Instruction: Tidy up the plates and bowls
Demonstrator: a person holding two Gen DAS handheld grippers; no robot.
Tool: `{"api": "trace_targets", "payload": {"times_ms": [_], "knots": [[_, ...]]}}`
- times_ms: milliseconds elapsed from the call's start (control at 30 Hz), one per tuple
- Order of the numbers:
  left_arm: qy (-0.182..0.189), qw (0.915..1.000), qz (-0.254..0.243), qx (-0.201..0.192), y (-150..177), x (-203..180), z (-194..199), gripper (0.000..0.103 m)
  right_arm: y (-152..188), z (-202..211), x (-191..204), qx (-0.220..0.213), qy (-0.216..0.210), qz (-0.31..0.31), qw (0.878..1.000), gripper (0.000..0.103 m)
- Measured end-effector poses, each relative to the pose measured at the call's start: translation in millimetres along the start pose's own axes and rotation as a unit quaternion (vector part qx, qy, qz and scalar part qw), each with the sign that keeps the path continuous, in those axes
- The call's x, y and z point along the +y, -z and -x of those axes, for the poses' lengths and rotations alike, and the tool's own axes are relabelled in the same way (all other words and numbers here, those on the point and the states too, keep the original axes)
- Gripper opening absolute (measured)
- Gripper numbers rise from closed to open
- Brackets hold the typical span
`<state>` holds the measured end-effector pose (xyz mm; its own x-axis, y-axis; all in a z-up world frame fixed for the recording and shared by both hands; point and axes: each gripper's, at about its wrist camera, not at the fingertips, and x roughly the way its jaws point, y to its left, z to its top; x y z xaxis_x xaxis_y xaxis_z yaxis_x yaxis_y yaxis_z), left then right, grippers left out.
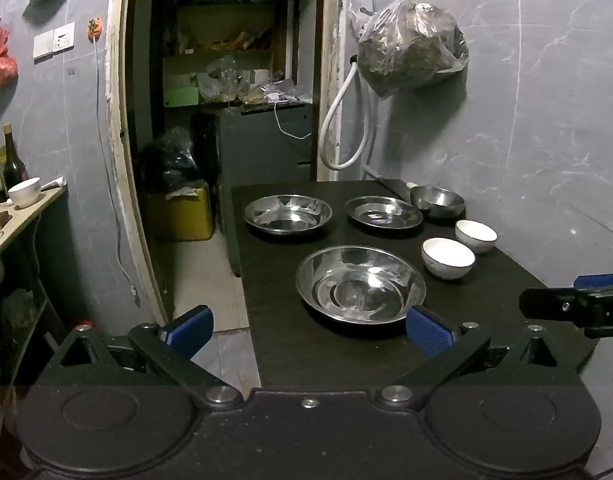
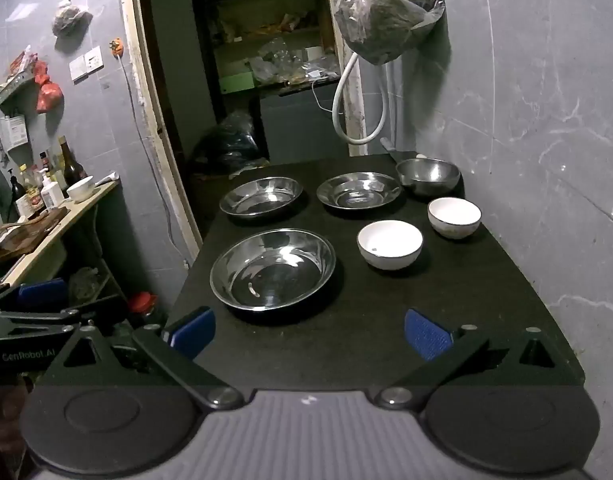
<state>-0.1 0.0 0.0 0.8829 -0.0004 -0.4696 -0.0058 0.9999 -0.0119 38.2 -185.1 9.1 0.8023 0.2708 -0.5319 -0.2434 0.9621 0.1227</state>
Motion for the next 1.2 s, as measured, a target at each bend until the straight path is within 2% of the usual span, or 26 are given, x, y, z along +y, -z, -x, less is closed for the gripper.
{"api": "trace_targets", "payload": {"times_ms": [1200], "knots": [[0.016,0.9998,-0.009,0.009,-0.4,-1.2,-0.5,0.102,4.0,7.6,-0.4,-0.002,0.009,-0.002,1.0,0.103]]}}
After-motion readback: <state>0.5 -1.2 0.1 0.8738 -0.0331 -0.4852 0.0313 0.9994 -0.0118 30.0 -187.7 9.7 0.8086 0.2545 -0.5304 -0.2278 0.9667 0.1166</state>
